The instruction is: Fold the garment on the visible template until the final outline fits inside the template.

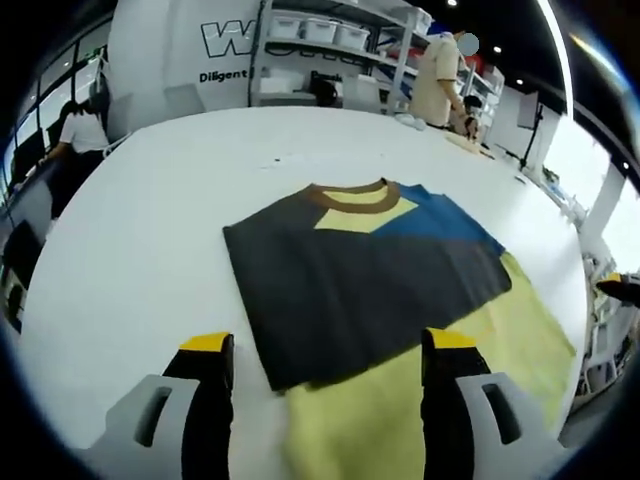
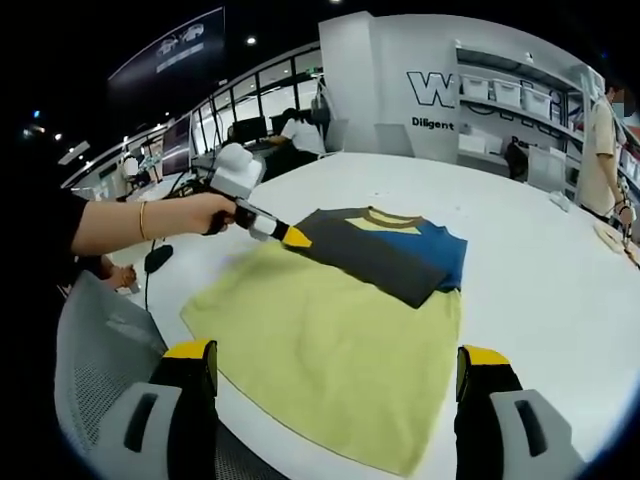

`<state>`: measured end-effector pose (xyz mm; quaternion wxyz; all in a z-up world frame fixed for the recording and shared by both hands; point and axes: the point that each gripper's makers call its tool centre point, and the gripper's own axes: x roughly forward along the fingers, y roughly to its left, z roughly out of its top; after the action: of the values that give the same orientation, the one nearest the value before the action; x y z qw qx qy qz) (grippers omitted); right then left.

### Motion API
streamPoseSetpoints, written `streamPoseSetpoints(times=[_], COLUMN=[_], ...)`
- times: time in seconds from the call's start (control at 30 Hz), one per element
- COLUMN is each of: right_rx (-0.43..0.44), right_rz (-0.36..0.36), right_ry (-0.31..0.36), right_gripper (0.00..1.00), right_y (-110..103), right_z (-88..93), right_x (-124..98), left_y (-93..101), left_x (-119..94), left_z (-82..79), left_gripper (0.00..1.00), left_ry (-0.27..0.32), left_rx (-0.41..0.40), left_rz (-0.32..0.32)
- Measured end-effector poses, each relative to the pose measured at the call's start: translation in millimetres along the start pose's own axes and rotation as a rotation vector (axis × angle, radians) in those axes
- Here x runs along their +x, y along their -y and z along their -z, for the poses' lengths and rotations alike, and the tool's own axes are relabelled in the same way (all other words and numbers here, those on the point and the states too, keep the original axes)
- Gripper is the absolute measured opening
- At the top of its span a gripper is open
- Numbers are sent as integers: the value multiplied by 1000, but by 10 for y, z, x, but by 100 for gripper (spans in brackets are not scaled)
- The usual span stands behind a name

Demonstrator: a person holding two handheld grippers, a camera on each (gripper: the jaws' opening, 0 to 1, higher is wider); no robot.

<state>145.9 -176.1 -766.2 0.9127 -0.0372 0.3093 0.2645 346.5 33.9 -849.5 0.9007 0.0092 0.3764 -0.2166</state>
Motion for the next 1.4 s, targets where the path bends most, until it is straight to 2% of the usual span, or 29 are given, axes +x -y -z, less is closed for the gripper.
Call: streamPoseSetpoints(times=[0.17,0.23,0.27,0.53,0.8,1.03,1.4], right_rx=[2,4,6,15,16,9,22], right_rz=[2,6,9,25,39,40,51], right_ry=[3,5,6,13,12,5,7], right_gripper=[99,99,99,99,98,97,97], right_y=[7,17,26,54,82,81,103], right_z=[1,2,5,-3,-1,5,23], right_x=[-8,-14,-18,-32,-37,-32,-51], left_y=[-9,-4,-14,-65,-198,-198,-247], left_x=[1,-3,-9,-55,-108,-121,-136], left_z=[86,138,146,178,235,244,249], left_gripper=[60,57,54,39,11,5,4], left_ry=[-18,-36,-35,-26,-15,-7,3], left_rx=[5,32,72,81,87,72,76], left_rz=[1,-6,-18,-45,-91,-73,-82])
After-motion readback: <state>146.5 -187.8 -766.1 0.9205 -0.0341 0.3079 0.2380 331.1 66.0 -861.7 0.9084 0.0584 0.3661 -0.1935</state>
